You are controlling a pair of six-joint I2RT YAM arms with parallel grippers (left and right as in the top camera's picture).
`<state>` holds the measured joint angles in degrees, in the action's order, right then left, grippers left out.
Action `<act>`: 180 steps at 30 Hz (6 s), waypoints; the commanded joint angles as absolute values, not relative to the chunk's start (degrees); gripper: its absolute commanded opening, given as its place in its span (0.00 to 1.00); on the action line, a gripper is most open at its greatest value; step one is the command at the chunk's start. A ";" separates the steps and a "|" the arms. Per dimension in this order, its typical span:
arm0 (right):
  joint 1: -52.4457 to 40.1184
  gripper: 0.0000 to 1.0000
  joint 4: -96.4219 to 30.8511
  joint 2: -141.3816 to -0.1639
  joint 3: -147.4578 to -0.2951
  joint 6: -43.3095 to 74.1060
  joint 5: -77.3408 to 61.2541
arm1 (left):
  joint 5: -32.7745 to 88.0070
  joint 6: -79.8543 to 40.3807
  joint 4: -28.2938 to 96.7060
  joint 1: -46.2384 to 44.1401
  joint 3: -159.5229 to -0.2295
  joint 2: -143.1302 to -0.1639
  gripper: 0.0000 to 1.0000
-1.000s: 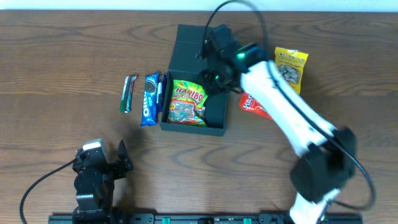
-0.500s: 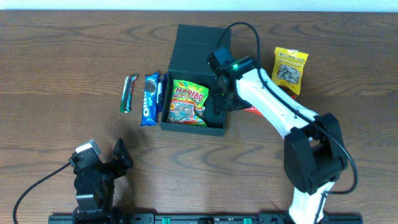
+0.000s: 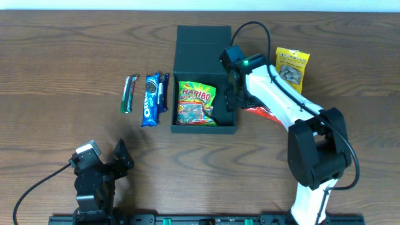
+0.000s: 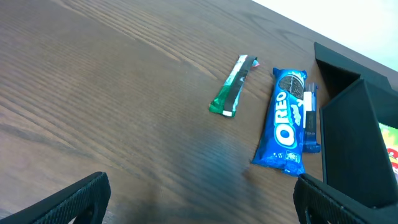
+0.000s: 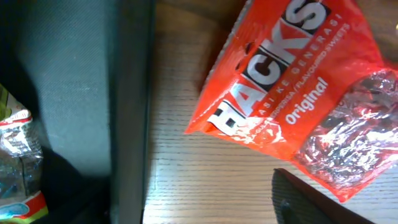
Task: Pack container
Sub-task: 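Withdraw the right gripper from the box toward the yellow bag, then grasp the blue Oreo packs with the left gripper and lift, then place the Oreo packs into the box beside the Haribo bag, then grasp the yellow Hacks bag with the right gripper and lift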
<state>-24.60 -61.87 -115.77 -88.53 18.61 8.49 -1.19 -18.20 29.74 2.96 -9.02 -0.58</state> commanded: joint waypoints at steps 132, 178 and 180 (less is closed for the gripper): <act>0.36 0.99 -61.21 -89.82 -99.57 11.92 -6.42 | 15.88 -32.27 6.09 -37.60 -61.39 -92.99 0.97; 13.80 0.95 -51.03 -130.26 -99.42 5.37 -25.65 | -3.38 -19.18 16.84 -14.92 -62.00 -81.36 0.95; 13.63 0.89 -50.70 -130.91 -99.42 5.37 -27.35 | -3.40 -19.16 16.84 -14.92 -62.00 -81.36 0.95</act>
